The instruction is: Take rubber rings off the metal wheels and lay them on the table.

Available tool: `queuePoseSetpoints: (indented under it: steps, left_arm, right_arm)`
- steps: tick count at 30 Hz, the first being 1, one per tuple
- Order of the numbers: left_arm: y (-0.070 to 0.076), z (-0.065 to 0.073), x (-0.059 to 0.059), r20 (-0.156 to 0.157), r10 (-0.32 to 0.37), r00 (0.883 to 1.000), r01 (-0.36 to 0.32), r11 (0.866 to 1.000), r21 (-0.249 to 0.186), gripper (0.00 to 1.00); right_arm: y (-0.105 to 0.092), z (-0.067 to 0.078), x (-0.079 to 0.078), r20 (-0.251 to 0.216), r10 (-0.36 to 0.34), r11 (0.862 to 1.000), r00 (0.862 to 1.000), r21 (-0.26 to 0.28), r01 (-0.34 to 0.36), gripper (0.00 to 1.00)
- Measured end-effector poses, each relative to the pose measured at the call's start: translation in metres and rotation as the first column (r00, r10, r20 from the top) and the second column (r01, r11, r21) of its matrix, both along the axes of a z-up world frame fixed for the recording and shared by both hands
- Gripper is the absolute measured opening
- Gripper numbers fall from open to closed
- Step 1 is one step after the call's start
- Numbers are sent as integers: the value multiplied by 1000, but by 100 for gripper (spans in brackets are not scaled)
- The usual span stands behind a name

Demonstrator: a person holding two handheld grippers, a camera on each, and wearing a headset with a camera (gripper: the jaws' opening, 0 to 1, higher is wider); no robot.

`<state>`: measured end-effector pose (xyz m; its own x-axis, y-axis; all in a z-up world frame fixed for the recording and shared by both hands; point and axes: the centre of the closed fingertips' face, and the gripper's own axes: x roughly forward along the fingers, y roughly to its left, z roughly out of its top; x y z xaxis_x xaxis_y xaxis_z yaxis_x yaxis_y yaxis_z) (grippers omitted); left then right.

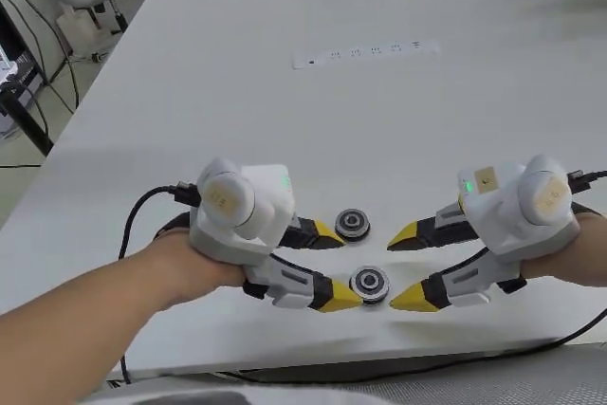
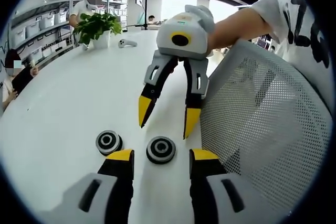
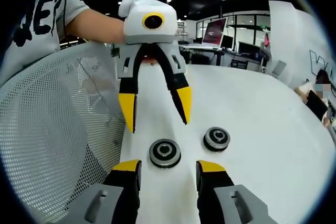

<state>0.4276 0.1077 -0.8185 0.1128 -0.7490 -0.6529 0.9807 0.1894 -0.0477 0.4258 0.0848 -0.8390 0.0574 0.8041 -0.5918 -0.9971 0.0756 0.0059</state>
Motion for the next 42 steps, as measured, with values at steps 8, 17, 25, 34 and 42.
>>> queuePoseSetpoints:
  steps: [8, 17, 25, 34, 42]
  left_arm:
    - [-8, -8, -3, -31, -13, 999, 13, 1000, 0, 30]
    - [-13, -15, -4, -44, -21, 999, 22, 1000, 7, 23]
    - [-14, -18, -3, -45, -13, 999, 13, 1000, 15, 17]
    - [-14, -18, 2, 1, 1, 1000, -1, 1000, 5, 11]
    - [-15, -19, 3, 73, -21, 997, 19, 999, 33, 8]
  right_arm:
    - [0, -2, -1, -6, 4, 1000, 1000, -5, -4, 40]
    - [0, -4, -3, -11, 6, 1000, 1000, -10, -7, 40]
    - [-1, -5, -3, -16, 4, 1000, 1000, -12, -4, 39]
    - [0, -6, -4, -21, 9, 1000, 1000, -17, -9, 39]
    - [1, -6, -4, -33, 9, 1000, 999, -15, -9, 38]
